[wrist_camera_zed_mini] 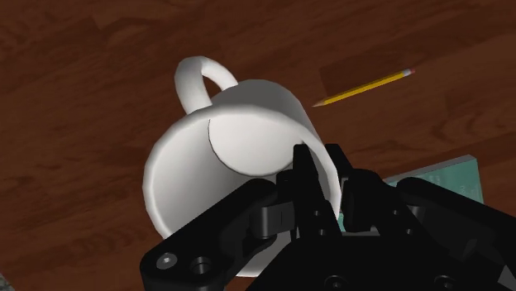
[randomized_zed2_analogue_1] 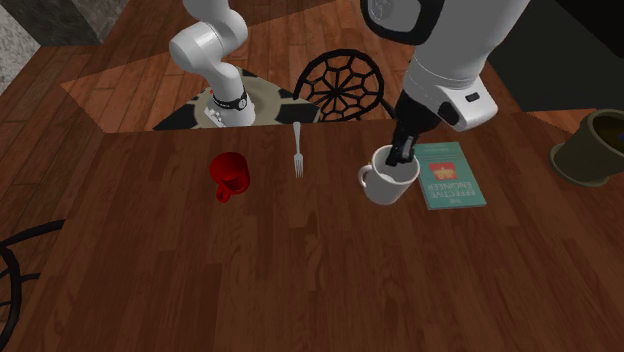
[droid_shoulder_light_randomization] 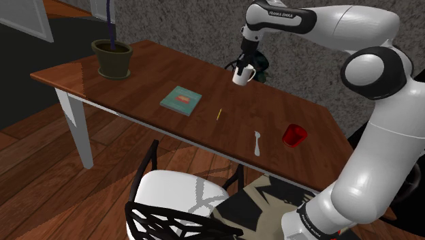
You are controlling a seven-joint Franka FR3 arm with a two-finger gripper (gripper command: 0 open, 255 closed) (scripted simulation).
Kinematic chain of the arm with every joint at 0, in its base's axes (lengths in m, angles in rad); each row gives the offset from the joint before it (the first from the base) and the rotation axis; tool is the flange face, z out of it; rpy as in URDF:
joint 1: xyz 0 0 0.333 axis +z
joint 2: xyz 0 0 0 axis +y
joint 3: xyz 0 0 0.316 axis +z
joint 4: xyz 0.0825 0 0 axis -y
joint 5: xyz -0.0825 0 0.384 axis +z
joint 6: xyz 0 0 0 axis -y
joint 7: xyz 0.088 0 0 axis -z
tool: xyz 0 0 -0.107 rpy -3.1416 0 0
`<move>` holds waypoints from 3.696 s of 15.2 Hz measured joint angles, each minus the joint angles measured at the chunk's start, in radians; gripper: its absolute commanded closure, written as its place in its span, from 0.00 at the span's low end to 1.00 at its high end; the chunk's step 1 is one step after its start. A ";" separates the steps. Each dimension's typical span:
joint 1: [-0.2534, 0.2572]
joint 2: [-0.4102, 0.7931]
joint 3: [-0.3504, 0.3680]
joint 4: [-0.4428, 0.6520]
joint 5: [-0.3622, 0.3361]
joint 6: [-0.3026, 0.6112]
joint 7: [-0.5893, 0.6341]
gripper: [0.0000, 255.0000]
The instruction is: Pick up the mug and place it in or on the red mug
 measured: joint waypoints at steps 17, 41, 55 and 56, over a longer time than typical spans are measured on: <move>-0.104 -0.588 -0.096 -0.692 -0.054 0.120 -0.177 1.00; -0.248 -0.982 -0.266 -1.101 -0.210 0.166 -0.389 1.00; -0.255 -0.958 -0.289 -1.195 -0.230 0.289 -0.380 1.00; -0.255 -0.959 -0.289 -1.195 -0.230 0.289 -0.379 0.00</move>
